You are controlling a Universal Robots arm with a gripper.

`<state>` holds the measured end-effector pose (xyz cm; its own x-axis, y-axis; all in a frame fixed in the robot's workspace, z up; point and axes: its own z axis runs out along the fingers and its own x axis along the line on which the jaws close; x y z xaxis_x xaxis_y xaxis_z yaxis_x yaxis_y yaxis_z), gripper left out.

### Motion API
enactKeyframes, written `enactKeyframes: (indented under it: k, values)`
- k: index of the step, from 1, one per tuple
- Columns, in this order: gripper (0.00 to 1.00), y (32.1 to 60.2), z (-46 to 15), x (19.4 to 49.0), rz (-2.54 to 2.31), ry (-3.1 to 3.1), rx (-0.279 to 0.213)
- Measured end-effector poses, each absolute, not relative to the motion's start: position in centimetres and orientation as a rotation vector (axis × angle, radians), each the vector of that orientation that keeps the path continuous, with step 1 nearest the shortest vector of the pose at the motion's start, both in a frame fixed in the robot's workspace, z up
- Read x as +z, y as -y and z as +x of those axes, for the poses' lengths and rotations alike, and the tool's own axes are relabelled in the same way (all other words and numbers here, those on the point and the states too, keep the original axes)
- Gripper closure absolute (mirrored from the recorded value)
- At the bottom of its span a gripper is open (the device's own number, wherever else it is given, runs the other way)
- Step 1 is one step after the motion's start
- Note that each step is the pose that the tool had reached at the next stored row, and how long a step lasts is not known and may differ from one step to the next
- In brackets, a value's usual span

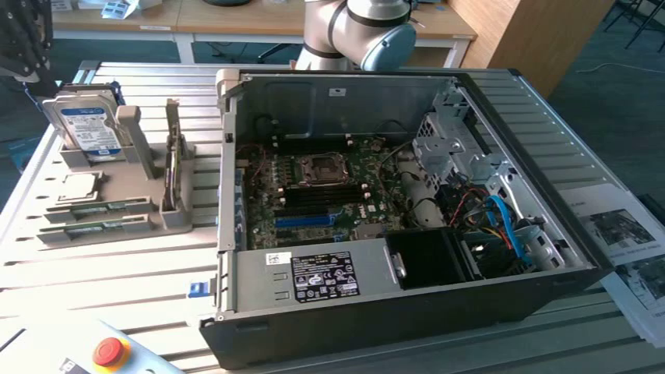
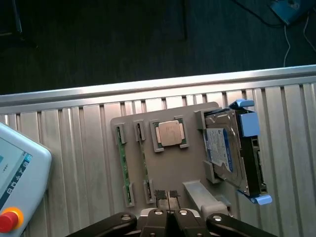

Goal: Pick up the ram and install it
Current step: 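Pick up the ram and move it above insertion slot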

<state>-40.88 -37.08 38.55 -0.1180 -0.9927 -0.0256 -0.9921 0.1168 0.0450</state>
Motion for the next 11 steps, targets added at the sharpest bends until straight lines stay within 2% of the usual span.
enactKeyframes:
  k: [11]
  values:
    - [0.90, 37.08, -40.87, 38.42, 2.298, 2.118, -0.078]
